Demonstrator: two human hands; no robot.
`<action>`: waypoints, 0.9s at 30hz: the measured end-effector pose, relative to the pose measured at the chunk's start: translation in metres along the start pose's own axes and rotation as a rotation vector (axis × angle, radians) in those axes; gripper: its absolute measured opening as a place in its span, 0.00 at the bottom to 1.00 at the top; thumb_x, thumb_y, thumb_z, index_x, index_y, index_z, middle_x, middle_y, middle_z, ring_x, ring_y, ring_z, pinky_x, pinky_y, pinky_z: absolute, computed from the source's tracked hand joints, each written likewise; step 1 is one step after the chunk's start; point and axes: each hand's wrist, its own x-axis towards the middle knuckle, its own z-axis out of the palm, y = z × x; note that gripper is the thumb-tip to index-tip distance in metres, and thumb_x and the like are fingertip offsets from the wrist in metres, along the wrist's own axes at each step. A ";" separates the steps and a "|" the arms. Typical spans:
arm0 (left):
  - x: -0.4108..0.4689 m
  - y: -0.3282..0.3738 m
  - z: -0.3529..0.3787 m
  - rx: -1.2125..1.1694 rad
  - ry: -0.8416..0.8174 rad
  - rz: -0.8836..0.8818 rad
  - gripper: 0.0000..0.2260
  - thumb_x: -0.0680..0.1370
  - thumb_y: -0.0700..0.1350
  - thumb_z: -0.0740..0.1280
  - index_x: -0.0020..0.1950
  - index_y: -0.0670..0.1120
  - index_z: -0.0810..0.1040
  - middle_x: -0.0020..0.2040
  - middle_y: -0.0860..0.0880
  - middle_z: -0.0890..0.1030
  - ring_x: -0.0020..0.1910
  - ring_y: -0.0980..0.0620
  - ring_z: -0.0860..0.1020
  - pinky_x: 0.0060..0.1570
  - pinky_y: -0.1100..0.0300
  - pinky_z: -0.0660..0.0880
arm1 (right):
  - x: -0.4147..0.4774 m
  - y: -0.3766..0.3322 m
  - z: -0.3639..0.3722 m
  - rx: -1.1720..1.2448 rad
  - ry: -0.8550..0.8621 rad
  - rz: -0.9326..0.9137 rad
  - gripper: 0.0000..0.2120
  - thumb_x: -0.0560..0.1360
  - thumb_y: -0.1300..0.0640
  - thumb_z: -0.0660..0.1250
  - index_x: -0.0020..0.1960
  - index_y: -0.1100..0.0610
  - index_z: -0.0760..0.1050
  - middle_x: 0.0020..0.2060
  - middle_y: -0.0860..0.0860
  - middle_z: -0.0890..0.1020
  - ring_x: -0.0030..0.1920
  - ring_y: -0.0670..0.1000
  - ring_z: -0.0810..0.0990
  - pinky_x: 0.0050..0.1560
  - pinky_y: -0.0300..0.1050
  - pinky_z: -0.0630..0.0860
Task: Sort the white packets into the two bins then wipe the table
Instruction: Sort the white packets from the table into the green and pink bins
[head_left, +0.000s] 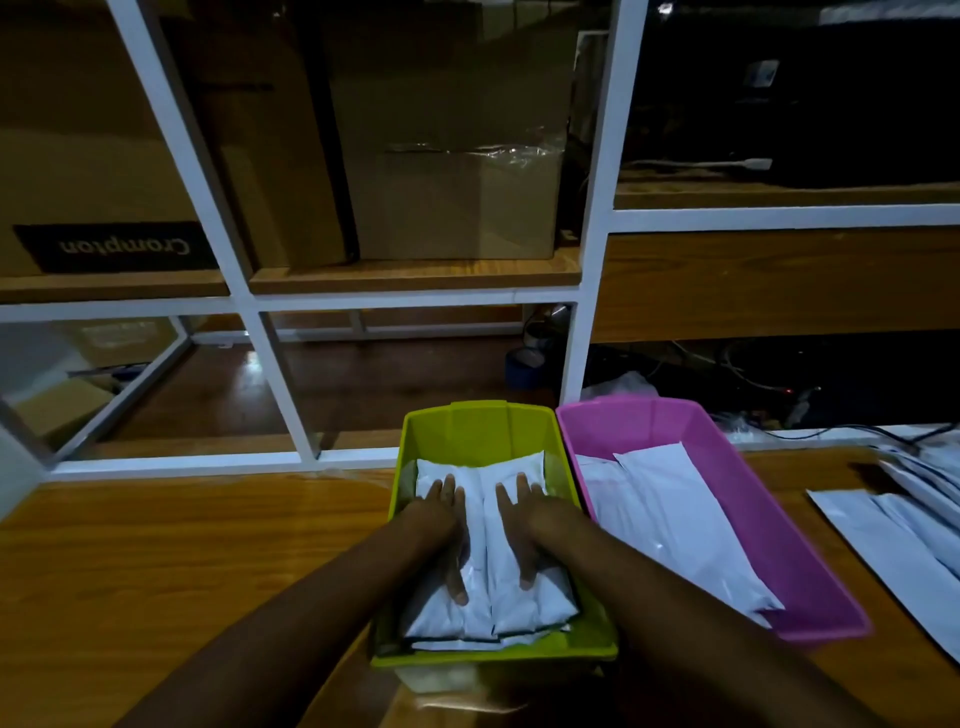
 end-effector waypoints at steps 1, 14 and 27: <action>0.000 0.001 0.002 0.018 -0.007 0.002 0.43 0.78 0.55 0.64 0.77 0.38 0.38 0.76 0.36 0.35 0.77 0.38 0.40 0.71 0.37 0.47 | 0.001 -0.001 0.001 0.008 0.001 0.002 0.65 0.65 0.55 0.80 0.75 0.57 0.27 0.74 0.64 0.30 0.76 0.67 0.39 0.73 0.64 0.50; -0.024 0.010 0.012 -0.037 0.142 0.060 0.47 0.77 0.58 0.64 0.76 0.34 0.36 0.76 0.32 0.36 0.76 0.34 0.41 0.73 0.38 0.50 | -0.010 -0.007 0.028 0.130 0.186 0.018 0.63 0.66 0.58 0.79 0.76 0.58 0.28 0.74 0.64 0.30 0.76 0.65 0.36 0.73 0.62 0.56; -0.098 0.011 -0.064 -0.457 0.284 0.167 0.39 0.77 0.55 0.67 0.78 0.38 0.49 0.79 0.38 0.45 0.78 0.41 0.45 0.74 0.53 0.48 | -0.107 0.024 -0.024 0.522 0.690 -0.104 0.49 0.70 0.56 0.76 0.79 0.54 0.47 0.78 0.57 0.44 0.76 0.57 0.57 0.68 0.49 0.67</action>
